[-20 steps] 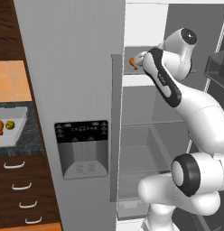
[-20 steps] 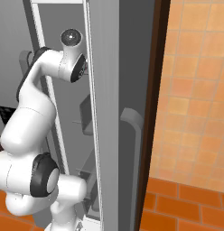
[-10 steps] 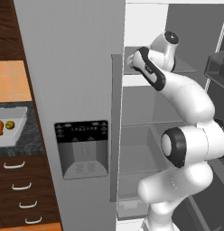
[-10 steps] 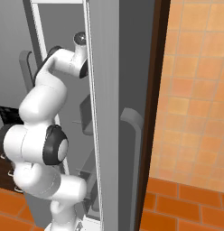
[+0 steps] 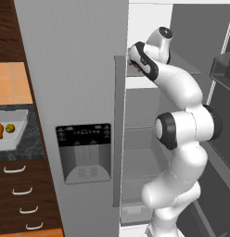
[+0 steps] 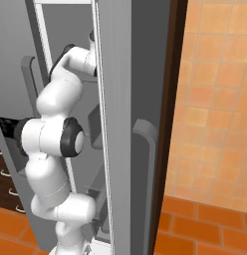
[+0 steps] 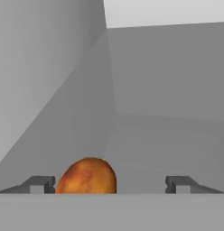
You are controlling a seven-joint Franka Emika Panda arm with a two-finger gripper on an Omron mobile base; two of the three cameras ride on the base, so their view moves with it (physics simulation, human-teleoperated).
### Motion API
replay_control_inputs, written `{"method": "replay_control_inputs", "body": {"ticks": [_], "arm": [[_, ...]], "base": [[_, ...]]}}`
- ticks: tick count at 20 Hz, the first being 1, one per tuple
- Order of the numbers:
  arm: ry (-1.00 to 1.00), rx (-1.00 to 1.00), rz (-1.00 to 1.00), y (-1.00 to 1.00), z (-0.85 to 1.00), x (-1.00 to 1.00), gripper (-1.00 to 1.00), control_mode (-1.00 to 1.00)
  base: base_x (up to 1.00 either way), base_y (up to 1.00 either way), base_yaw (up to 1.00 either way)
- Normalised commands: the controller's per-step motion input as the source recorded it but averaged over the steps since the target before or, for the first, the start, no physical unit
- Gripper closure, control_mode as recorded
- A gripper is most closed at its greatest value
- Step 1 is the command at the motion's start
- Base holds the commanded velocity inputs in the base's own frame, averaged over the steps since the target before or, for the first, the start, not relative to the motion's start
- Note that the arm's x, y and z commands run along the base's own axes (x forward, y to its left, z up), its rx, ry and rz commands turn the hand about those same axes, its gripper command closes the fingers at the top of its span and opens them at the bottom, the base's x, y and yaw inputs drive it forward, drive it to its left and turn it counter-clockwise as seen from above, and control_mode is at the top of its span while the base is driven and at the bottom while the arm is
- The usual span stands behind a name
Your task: Place one lemon and one chicken drumstick in each tupperware on the nearby counter, to pack two identical lunches.
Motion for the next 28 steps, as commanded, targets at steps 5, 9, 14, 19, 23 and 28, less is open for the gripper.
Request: {"method": "replay_control_inputs", "body": {"ticks": [5, 9, 14, 19, 23, 28], "arm": [[0.08, -0.01, 0.0, 0.01, -0.6, 0.43, -1.0, -1.0], [0.15, -0.06, 0.0, 0.01, -0.81, 0.01, 1.0, -1.0], [0.07, -0.06, 0.0, 0.0, -0.69, -0.31, 1.0, -1.0], [-0.02, -0.04, 0.0, 0.0, -0.4, -0.57, 1.0, -1.0], [-0.28, -0.04, 0.0, 0.0, -0.08, -0.55, 1.0, -1.0], [-0.54, -0.14, 0.0, 0.0, -0.25, -0.62, 1.0, -1.0]], "base": [[0.0, 0.0, 0.0], [0.0, 0.0, 0.0], [0.0, 0.0, 0.0], [0.0, 0.0, 0.0], [0.0, 0.0, 0.0], [0.0, 0.0, 0.0]]}}
